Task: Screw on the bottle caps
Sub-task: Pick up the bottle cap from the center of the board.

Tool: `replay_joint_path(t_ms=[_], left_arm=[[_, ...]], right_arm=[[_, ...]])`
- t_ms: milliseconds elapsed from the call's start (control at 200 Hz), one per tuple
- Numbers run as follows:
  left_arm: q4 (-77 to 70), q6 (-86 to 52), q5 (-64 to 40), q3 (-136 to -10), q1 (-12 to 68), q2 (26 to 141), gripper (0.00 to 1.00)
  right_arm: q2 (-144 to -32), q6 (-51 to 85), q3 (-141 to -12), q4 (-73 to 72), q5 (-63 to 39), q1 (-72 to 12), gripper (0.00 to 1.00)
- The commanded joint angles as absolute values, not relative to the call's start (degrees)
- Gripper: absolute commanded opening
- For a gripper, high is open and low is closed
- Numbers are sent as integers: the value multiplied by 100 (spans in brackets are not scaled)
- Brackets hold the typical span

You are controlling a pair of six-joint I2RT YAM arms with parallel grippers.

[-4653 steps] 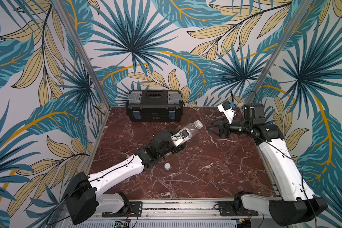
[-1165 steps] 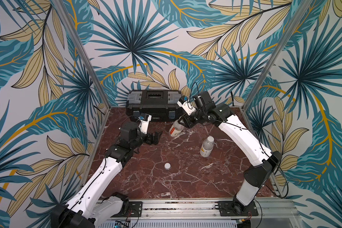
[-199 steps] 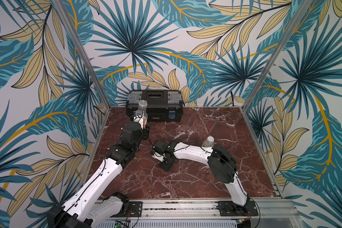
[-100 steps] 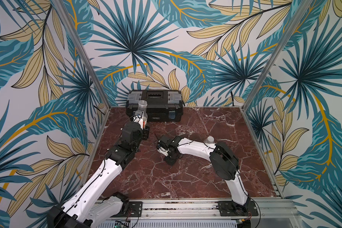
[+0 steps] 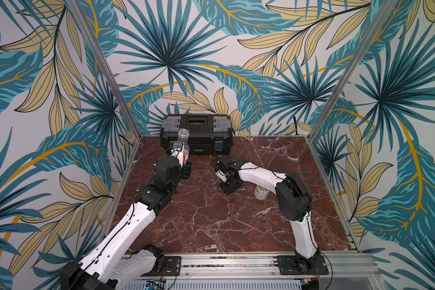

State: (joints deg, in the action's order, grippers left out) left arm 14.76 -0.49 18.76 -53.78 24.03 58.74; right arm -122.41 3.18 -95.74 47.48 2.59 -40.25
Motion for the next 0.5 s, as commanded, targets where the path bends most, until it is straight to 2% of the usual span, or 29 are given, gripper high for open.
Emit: replay_joint_path(t_ms=[0,386,496], left_arm=[[1301,-31,1787,-5255,2372,5761,68],[1300,-26,1749,-5249,2370,5783,68],[1301,-29,1749,-5247,2369,5779,68]], right_arm=[[-12378,448,-9685,4930,341,-4048,41],[-12493,475,-9659,5058,338,-3999,55],[-12492,511,-9642,5072,363,-4006,56]])
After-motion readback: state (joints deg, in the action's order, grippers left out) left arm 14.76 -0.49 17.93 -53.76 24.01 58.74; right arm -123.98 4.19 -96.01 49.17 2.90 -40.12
